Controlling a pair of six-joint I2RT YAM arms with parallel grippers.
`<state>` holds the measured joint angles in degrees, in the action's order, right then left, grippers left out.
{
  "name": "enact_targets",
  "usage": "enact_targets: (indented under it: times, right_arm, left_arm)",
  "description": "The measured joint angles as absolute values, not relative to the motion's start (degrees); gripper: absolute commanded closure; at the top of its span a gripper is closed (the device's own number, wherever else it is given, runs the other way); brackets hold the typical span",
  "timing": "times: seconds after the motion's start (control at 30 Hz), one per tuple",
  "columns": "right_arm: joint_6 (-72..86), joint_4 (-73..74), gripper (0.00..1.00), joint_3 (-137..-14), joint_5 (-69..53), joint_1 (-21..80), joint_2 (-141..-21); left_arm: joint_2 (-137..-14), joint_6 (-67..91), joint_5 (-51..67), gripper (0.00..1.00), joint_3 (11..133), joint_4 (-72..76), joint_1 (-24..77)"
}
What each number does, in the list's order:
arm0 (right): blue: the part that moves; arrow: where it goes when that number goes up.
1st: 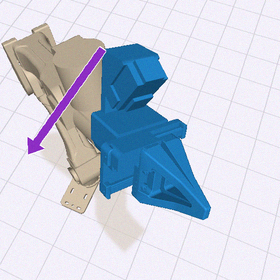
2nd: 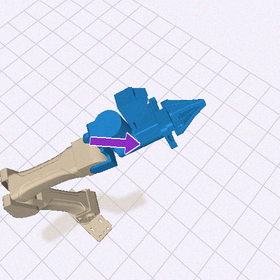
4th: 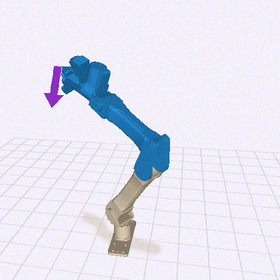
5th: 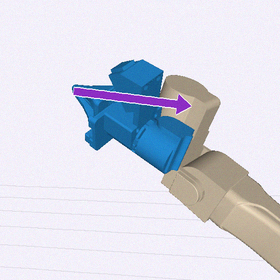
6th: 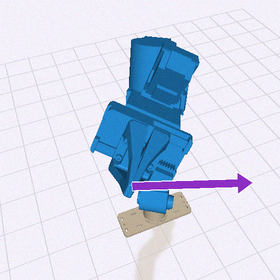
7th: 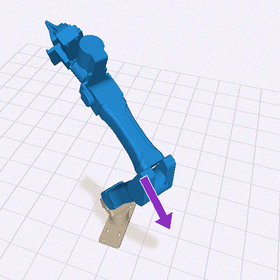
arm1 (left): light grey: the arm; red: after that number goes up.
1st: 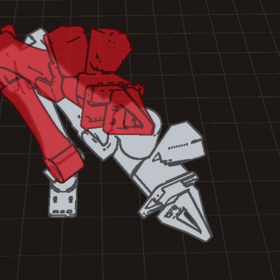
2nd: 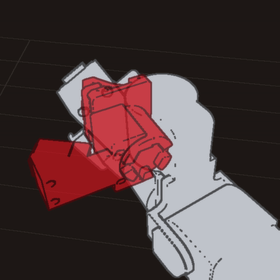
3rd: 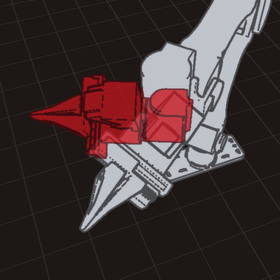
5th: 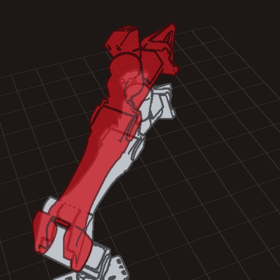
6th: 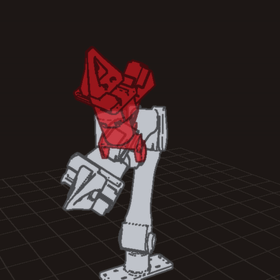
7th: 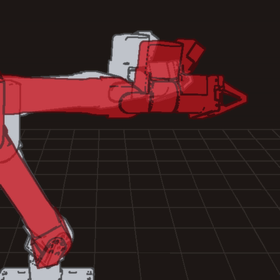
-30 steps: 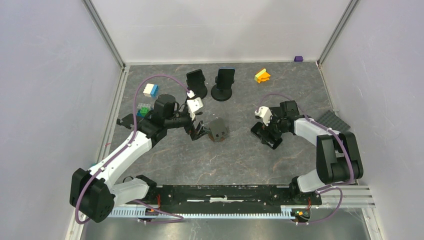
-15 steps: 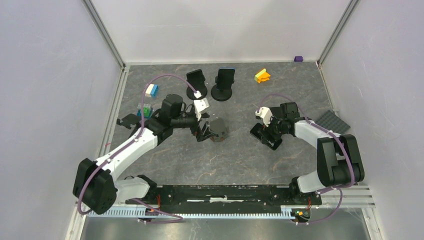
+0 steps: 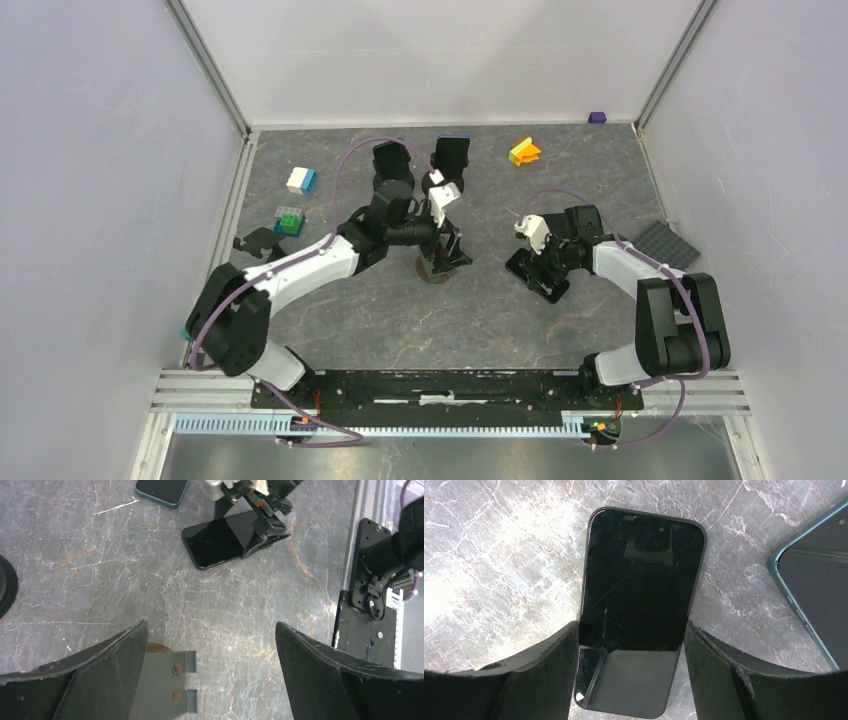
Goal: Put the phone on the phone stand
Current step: Pick up the phone at the center of the board.
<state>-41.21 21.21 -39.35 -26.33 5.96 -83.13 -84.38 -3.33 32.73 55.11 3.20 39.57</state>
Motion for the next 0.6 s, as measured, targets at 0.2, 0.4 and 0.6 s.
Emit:
enact_targets:
  times: [0.2, 0.4, 0.6]
  right_arm:
    - [-41.28, 23.62, 0.57, -39.35, -26.72, 4.51, -82.28]
    - [-41.28, 25.36, 0.57, -39.24, -27.81, 4.1, -80.66]
    - [-41.19, 25.39, 0.57, -39.24, -29.82, 4.05, -78.89]
  left_arm:
    - [-91.92, 2.39, 30.83, 0.0, 59.72, 4.84, 40.69]
    - [-99.79, 9.41, 30.48, 0.0, 64.45, 4.89, 40.86]
    - [-107.35, 16.8, 32.16, 0.01, 71.57, 4.38, 41.45]
